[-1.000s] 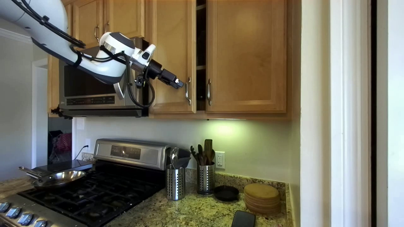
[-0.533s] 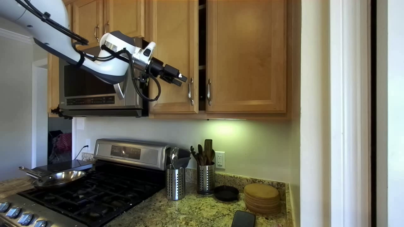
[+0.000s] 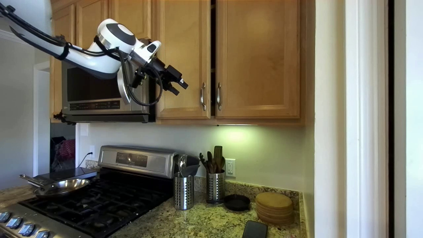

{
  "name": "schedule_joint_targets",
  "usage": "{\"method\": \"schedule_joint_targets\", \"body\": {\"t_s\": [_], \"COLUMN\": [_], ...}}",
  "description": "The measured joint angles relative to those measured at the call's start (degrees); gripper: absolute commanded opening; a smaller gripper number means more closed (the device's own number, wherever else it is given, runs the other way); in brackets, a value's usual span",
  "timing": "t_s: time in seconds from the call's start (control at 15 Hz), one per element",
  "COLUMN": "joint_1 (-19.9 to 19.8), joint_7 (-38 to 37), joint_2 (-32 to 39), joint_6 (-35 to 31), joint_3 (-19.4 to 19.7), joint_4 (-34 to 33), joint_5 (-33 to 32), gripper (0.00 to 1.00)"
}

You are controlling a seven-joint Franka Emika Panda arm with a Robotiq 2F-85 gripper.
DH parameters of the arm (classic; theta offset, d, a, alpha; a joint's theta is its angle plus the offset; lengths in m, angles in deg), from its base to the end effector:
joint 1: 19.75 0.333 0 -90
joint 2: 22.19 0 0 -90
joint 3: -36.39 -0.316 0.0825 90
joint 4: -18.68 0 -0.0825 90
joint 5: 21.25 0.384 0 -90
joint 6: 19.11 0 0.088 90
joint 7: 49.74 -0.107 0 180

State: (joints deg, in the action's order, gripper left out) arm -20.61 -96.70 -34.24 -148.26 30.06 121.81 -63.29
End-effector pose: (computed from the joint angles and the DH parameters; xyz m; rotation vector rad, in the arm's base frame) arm 0.5346 0.0402 0.7112 2.4510 -0.5472 1.2004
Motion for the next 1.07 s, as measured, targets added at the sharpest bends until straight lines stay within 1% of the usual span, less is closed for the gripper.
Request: {"method": "schedule_joint_targets", "body": {"t_s": [0.27,0.47,0.6,0.73,1.07], "joint_1": [0.0,0.01,0.0,-0.02,-0.02], "joint_7": [14.86,25.49,31.15,34.54,39.54], "joint_2": [-4.73,-7.11,-7.93,-8.05,-7.94], "joint_6": [1.84,6.47,10.4,13.85,21.03], "joint_3": [1.05,1.44,1.66,1.95,2.47], "joint_4": [2.99,4.68,5.69,7.13,11.44], "joint_5": [11.24,19.81,24.14,26.09,28.55], "gripper": [1.0,1.0,1.0,1.0,1.0]}}
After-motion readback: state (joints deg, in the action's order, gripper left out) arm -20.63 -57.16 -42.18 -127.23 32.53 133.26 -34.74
